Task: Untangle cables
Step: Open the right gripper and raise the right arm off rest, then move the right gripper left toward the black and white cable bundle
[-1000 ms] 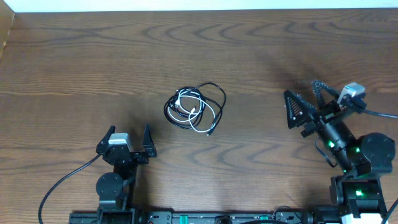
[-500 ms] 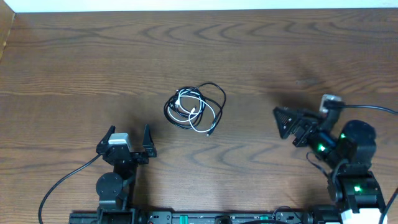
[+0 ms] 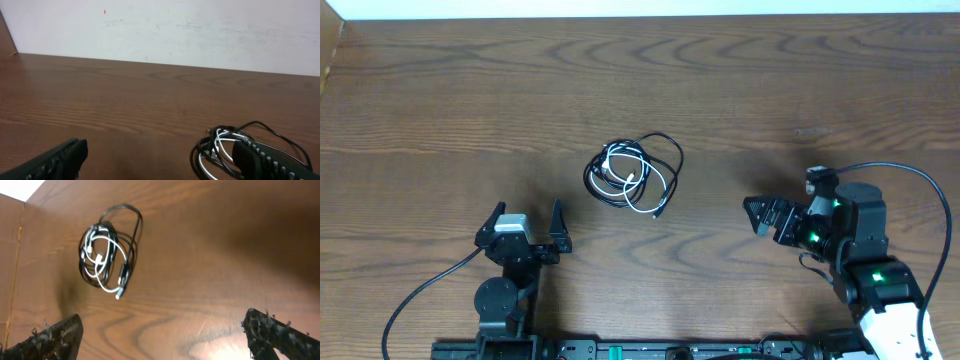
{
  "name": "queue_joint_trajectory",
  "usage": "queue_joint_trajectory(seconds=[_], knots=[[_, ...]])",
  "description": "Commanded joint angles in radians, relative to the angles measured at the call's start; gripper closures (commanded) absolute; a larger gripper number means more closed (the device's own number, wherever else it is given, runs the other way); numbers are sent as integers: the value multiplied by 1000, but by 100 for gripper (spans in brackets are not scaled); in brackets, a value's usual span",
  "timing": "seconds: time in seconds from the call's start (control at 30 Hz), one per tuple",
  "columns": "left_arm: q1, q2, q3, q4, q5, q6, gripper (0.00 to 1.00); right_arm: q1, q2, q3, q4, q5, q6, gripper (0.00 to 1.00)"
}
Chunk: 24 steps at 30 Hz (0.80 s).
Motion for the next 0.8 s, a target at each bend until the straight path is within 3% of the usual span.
queue_joint_trajectory(seconds=[0.0, 0.07, 0.1, 0.13, 0.17, 0.77], knots=[[-3, -6, -14, -36, 13, 18, 2, 5, 0, 13, 37, -45, -26, 1], [-3, -6, -14, -36, 13, 18, 2, 6, -1, 12, 53, -86, -26, 1], [-3, -6, -14, -36, 13, 18, 2, 6, 3, 11, 66, -82, -32, 23], [-3, -6, -14, -36, 13, 18, 2, 6, 11, 11, 76, -68, -35, 76], [-3, -6, -14, -36, 13, 18, 2, 6, 20, 11, 75, -42, -34, 99], [-3, -6, -14, -36, 13, 18, 2, 122, 382, 11, 126, -19, -5, 99]])
